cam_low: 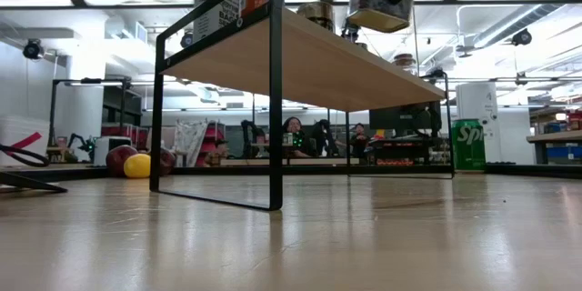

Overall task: Shelf spices
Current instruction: Put the red seasoning can on the shelf aligned with the golden seasoning bottle

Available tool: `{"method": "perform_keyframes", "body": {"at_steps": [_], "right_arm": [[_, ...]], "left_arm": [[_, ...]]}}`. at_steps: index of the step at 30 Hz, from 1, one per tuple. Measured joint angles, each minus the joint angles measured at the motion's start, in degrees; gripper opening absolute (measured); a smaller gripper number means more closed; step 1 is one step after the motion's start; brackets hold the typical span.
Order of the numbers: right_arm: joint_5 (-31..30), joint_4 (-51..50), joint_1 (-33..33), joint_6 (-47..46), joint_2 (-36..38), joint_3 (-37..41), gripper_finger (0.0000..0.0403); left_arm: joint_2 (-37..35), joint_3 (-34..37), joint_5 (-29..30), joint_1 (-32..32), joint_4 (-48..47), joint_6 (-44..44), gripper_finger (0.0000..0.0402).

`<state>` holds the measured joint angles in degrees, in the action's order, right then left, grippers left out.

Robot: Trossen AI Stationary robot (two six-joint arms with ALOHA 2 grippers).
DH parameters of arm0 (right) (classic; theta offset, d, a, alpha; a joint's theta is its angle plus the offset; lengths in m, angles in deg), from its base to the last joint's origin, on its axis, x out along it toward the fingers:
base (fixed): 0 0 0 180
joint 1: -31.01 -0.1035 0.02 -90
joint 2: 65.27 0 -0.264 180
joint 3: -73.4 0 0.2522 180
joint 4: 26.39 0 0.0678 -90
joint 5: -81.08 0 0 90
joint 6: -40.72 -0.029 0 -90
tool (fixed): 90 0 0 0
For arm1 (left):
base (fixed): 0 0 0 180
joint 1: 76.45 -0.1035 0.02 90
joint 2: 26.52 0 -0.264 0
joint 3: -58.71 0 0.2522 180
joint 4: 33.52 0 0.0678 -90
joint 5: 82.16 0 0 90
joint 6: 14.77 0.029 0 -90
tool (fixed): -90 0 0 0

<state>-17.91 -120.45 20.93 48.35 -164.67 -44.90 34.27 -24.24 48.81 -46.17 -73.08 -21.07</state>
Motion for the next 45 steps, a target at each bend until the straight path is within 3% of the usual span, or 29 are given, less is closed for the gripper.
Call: {"method": "perform_keyframes", "body": {"at_steps": [6, 12, 21, 27, 34, 45], "right_arm": [[-0.09, -7.77, 0.15, 5.09, -8.17, -11.92, 0.0174], [-0.11, -9.66, 0.28, 7.86, -10.54, -17.13, 0.0174], [-2.6, -9.82, 0.92, 12.54, -10.94, -16.92, 0.0189], [-3.04, -9.79, 1.96, 12.61, -11.28, -16.25, 0.0177], [-2.61, -9.74, 1.99, 12.33, -11.46, -14.29, 0.0203], [-2.54, -9.76, 1.99, 11.39, -11.4, -13.5, 0.0198]], "left_arm": [[0.0, 0.0, -0.02, 0.0, -0.18, 0.03, 0.0165], [0.0, 0.0, -0.02, 0.0, -2.41, -0.99, 0.0165], [0.0, 0.0, -0.02, 0.0, -2.63, -1.3, 0.0165], [0.0, 0.0, -0.02, 0.0, -2.58, -1.32, 0.0165], [0.0, 0.0, -0.02, 0.0, -2.52, -1.32, 0.0165], [-0.02, 0.0, -0.02, 0.0, -2.51, -1.34, 0.0165]]}}
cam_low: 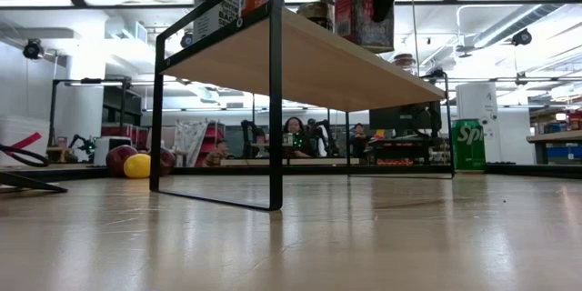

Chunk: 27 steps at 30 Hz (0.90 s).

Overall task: Shelf spices
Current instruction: Put the red seasoning can on the shelf aligned with the golden seasoning bottle

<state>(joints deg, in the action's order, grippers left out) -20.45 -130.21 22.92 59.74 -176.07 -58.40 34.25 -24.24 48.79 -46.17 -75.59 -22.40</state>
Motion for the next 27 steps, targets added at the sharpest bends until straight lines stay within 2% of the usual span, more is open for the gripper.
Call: {"method": "perform_keyframes", "body": {"at_steps": [27], "right_arm": [[-0.92, 0.04, 0.0, 1.08, 1.77, 0.0, 0.0254]], "left_arm": [[0.0, 0.0, -0.02, 0.02, -0.08, -0.02, 0.0165]]}}
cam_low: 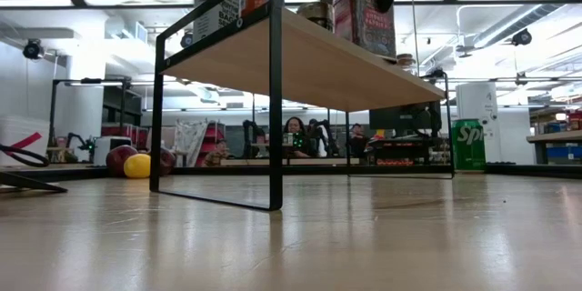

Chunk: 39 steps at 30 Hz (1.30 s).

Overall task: Shelf spices
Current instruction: Put the red seasoning can on the shelf aligned with the golden seasoning bottle

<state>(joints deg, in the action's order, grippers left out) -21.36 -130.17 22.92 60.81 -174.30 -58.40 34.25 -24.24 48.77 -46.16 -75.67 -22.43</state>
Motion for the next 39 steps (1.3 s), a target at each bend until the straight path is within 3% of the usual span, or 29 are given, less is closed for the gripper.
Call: {"method": "perform_keyframes", "body": {"at_steps": [4, 39], "right_arm": [[-2.7, -0.04, 0.0, -0.24, 0.74, -0.02, 0.0261], [-6.16, 0.06, 1.28, -3.58, 1.23, 2.15, 0.027]], "left_arm": [[0.0, 0.0, 0.0, 0.0, 0.0, 0.0, 0.0165], [0.0, 0.0, -2.94, 0.01, -0.04, -1.0, 0.0165]]}}
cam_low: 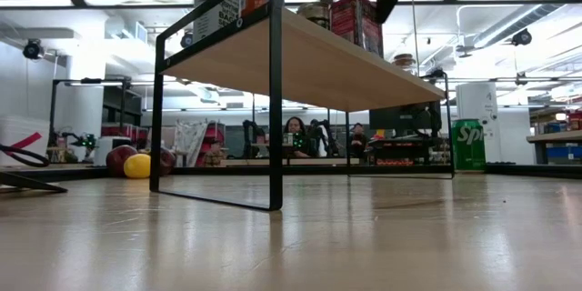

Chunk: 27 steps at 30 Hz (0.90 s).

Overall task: Shelf spices
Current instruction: Put the red seasoning can on the shelf aligned with the golden seasoning bottle, then return to Home Position

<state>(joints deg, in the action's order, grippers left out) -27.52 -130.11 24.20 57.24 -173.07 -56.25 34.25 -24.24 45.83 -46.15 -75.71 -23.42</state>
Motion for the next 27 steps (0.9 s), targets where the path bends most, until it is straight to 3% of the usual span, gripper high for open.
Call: {"method": "perform_keyframes", "body": {"at_steps": [14, 27], "right_arm": [[-4.53, -0.14, -0.17, -7.02, 8.73, 7.58, 0.0272], [-1.48, 0.37, -5.14, -33.89, 18.41, 7.51, 0.0236]], "left_arm": [[0.0, 0.0, -0.06, 0.0, -0.39, -0.03, 0.0165], [0.0, 0.0, -0.4, -0.02, 0.01, 0.91, 0.0165]]}}
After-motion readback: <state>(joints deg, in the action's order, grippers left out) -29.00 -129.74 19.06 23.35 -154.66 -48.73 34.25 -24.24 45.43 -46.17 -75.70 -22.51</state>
